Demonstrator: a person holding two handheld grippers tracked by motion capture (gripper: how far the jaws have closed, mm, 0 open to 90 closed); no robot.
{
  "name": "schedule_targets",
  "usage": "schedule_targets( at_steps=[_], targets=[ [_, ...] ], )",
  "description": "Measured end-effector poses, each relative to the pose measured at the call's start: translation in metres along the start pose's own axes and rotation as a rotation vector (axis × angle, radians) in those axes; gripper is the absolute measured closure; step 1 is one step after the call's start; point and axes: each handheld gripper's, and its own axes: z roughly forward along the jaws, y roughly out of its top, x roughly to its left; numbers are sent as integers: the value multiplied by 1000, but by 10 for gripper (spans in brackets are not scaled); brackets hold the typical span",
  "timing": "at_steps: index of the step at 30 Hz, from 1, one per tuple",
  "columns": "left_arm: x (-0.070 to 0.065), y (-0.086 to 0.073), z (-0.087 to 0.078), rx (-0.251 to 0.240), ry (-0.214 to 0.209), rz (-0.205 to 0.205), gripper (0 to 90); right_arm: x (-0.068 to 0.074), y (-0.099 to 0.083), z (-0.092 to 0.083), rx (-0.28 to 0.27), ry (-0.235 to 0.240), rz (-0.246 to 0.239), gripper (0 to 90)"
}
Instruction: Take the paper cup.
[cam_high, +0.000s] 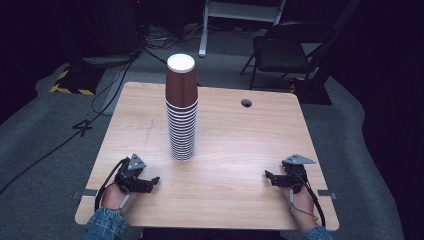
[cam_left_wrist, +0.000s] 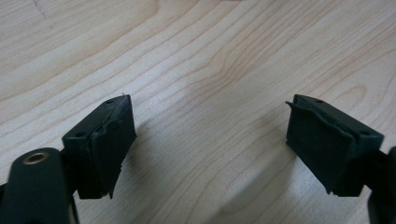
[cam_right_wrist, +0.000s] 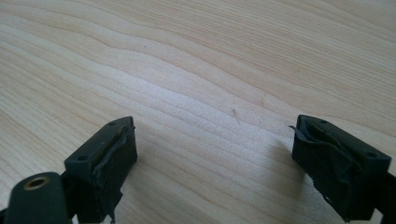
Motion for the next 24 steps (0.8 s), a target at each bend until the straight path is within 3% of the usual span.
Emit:
schedule_targets(
  at_steps=[4,9,17,18,24],
  targets=[
    [2,5,-3,18,-8,12,140,0,0,0,-1,1,-2,145],
    [9,14,-12,-30,-58,-17,105,0,0,0,-1,1,-2,145],
    [22,32,-41,-147,-120,-58,44,0,0,0,-1,1,-2,145],
    [22,32,-41,-147,-120,-58,22,0,0,0,-1,1,-2,145],
    [24,59,-67,-261,-163,-25,0,0,0,0,-1,1,-2,146]
  ],
)
